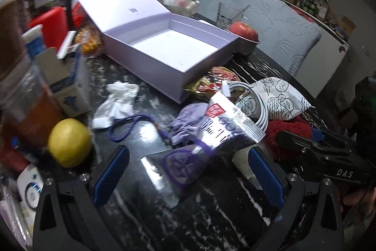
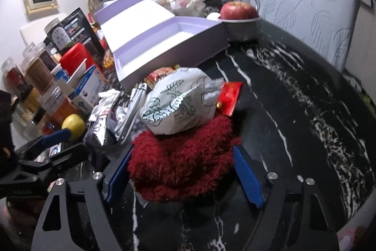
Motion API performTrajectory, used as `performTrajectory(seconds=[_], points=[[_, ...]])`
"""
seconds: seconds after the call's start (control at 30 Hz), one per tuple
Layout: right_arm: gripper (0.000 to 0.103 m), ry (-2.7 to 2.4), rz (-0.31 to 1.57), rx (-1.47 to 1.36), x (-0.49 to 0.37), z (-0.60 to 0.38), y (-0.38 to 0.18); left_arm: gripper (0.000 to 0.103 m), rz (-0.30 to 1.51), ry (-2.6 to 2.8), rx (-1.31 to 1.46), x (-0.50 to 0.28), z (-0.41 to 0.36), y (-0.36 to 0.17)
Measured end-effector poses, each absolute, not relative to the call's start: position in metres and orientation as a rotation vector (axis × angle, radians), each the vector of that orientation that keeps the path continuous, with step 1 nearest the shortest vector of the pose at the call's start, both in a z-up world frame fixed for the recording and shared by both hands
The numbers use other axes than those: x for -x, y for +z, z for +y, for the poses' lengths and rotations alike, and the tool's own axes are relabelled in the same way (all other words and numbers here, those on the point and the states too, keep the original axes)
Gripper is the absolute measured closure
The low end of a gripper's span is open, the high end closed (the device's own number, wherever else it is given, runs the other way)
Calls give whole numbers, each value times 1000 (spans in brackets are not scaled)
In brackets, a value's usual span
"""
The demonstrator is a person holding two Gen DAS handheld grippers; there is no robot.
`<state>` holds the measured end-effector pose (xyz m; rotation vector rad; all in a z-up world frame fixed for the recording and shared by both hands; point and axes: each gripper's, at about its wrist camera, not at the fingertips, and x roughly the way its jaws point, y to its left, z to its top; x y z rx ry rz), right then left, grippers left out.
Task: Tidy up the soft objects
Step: 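Grasp the GOZI snack bag with the left tool while the right tool grasps the red scrunchie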
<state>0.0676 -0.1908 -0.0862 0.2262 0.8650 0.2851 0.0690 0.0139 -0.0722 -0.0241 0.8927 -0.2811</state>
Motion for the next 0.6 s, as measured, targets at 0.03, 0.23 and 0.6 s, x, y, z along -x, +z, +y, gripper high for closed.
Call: performTrajectory(seconds=[0.03, 0.23, 0.6], points=[[28, 298, 881, -239, -69, -193, -88, 0, 894, -282, 13, -71, 10, -74], [53, 317, 864, -203, -60, -196, -84, 1, 892, -321, -46, -80, -7, -84], [68, 284, 857, -163, -41, -212, -79, 51, 860, -343, -74, -76, -17, -89]])
